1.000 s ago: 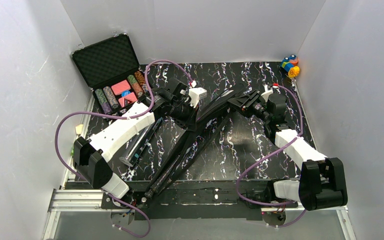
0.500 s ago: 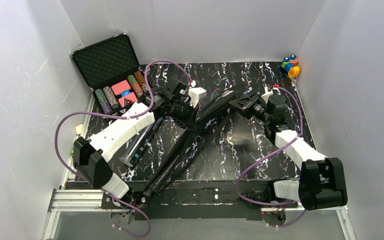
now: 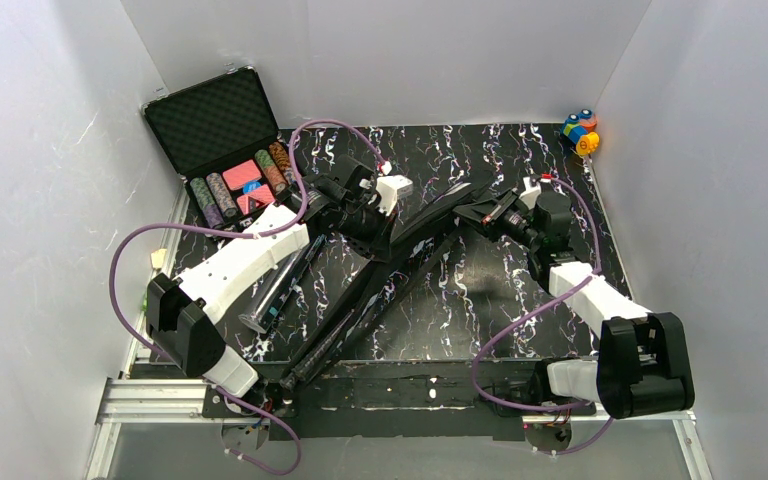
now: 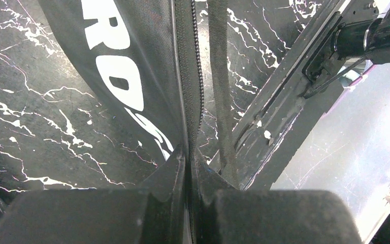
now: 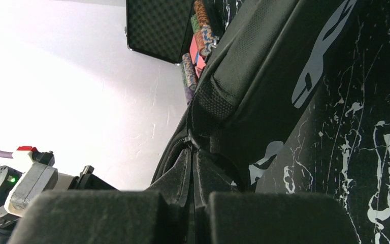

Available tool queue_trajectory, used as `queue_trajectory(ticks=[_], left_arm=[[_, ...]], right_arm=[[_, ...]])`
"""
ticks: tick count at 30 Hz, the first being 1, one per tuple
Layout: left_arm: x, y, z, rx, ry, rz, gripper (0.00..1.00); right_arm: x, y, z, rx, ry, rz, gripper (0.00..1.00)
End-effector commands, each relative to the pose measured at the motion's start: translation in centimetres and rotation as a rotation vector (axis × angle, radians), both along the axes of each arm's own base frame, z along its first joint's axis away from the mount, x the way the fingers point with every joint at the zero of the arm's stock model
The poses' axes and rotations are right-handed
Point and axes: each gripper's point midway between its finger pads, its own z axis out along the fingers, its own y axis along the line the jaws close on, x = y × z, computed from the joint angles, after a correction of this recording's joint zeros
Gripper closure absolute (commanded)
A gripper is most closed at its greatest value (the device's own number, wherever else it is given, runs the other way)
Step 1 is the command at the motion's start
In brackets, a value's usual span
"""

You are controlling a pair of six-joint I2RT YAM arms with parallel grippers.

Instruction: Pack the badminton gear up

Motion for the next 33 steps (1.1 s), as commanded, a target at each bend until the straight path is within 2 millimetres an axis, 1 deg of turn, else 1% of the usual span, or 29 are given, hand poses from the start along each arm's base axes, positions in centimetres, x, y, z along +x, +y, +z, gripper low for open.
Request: queue_trajectory(ticks=[1,5,8,16,19,23,27,28,29,31,32,33], left_arm=[[0.6,-0.7,2.8,-0.086,-0.087,-0.023,1.0],[0.6,-0.8,2.4,-0.079,-0.08,-0.026,1.0],[0.7,-0.8,2.4,-0.077,-0.083,-0.029,1.0],[0.4,-0.8,2.0,-0.074,-0.071,-0.039,1.0],[0.3,-0.9,2.1,-0.08,-0.068,-0.042,1.0],[0.3,-1.0,2.2,-0.089,-0.062,-0.043,1.0],[0.2,-1.1,2.0,-0.091,-0.055,-0.046,1.0],[0.2,-1.1,2.0,-0.091,-0.055,-0.047,0.95],[0.2,-1.0,2.0,-0.089,-0.054,-0.044,0.83],[0.0,-0.9,2.0,-0.087,-0.052,-0.046,0.5],[-0.1,-0.9,2.2,-0.089,-0.058,-0.051,0.39],[-0.1,-0.8,2.5,-0.094,-0.062,-0.056,0.32]], right_arm=[[-1.2,1.9,1.6,0.049,-0.04,0.102,0.99],[-1.7,3.2,1.8,0.06,-0.025,0.141,0.99],[-2.0,4.6,2.0,0.078,-0.016,0.175,0.99],[-3.2,9.4,3.4,0.136,-0.016,0.306,0.99],[-4.2,11.4,3.7,0.138,-0.015,0.363,0.99],[-5.6,13.5,3.7,0.137,-0.003,0.427,0.99],[-6.9,15.2,3.5,0.14,0.011,0.492,0.99],[-7.0,15.4,3.5,0.139,0.012,0.496,0.99],[-7.0,15.4,3.4,0.138,0.014,0.496,0.99],[-7.3,15.3,3.2,0.128,0.016,0.5,0.99],[-7.4,15.2,3.1,0.116,0.018,0.505,0.99],[-7.6,15.1,2.9,0.098,0.017,0.513,0.99]])
